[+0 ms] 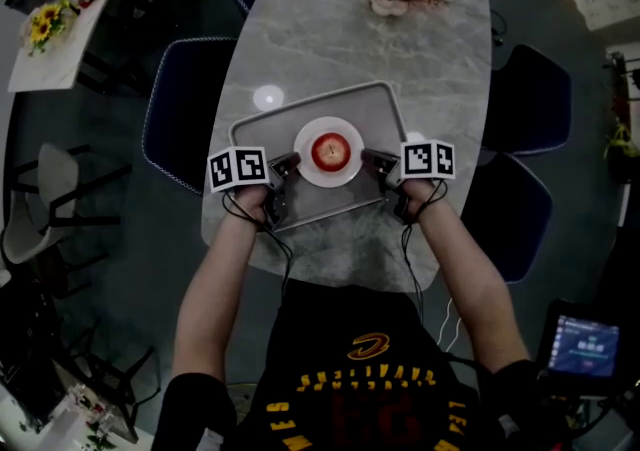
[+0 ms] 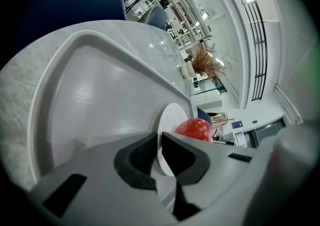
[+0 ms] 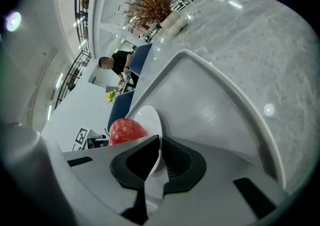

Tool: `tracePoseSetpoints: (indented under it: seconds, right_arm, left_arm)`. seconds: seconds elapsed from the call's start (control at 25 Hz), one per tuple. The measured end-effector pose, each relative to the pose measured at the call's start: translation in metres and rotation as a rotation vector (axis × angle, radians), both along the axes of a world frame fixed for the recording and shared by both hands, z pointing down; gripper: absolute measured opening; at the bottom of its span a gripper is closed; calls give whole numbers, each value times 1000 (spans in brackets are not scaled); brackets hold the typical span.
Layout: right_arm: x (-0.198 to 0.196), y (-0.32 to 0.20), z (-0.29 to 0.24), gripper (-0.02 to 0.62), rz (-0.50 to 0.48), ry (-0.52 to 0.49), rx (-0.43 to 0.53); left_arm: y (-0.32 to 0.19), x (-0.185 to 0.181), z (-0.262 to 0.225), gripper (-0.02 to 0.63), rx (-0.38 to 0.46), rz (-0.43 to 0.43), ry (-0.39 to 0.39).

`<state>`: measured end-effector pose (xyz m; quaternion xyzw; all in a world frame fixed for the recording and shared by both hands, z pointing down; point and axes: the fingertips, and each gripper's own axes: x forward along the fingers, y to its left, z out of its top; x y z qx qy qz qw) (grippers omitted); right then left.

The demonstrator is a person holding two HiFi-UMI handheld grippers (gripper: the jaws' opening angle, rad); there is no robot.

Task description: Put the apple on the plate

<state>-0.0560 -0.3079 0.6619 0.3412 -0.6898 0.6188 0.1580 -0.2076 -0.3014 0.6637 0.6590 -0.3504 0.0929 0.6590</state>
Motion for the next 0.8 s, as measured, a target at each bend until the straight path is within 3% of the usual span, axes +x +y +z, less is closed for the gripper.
tracePoseSetpoints:
  seconds: [0.64, 0.8]
  right_arm:
    - [0, 0, 5, 28, -50, 86, 13]
    - [-4, 0, 1, 28, -196, 223, 127]
  left_arm:
    - [-1, 3, 0, 28, 68, 97, -172]
    - [2, 1, -1, 60, 146, 164, -294]
